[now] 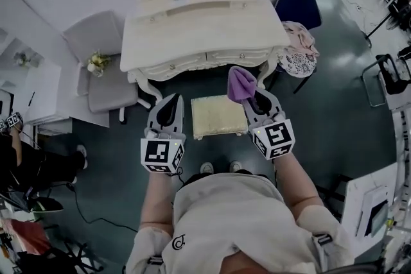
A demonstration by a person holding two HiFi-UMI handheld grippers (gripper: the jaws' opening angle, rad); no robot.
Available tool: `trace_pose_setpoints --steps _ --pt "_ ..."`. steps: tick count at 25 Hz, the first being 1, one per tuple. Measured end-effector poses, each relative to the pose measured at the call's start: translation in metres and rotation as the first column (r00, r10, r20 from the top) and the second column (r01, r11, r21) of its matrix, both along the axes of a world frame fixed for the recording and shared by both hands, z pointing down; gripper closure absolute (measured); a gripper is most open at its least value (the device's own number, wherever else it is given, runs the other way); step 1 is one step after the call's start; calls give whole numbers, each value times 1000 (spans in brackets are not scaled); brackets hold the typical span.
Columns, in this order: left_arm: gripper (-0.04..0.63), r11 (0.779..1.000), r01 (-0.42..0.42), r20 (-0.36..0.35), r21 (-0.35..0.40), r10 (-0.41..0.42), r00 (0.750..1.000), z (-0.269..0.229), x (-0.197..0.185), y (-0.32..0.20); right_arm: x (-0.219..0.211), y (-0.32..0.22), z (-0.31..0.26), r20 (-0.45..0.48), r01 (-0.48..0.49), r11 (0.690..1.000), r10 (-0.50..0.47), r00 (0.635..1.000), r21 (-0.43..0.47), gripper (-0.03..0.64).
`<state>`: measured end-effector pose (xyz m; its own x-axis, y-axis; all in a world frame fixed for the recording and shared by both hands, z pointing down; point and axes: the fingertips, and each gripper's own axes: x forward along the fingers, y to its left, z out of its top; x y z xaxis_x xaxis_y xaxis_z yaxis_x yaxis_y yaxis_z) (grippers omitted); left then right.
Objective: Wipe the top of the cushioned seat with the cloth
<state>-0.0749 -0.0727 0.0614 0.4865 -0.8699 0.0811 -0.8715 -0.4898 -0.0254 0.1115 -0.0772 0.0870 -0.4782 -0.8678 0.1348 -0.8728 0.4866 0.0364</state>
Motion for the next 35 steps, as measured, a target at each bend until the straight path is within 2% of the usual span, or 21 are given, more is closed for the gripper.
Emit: trace_pose_setpoints --steps 4,7,14,20,35 --pt "583 998 -31 18 54 30 999 -30 4 8 10 3 -25 46 -27 1000 26 999 15 538" --pt "583 996 -41 26 76 39 999 -42 6 9 16 1 -38 21 -53 997 52 998 47 538" --pt "583 998 -25 13 65 24 1000 -39 3 6 18 0 -46 -8 -73 993 74 997 93 543" --pt "583 996 -50 38 75 47 998 -40 8 3 15 0 -45 -12 -67 994 68 998 90 549" --pt "583 995 -70 -23 65 72 997 -40 18 -12 14 -11 -47 -6 -69 992 70 998 110 549"
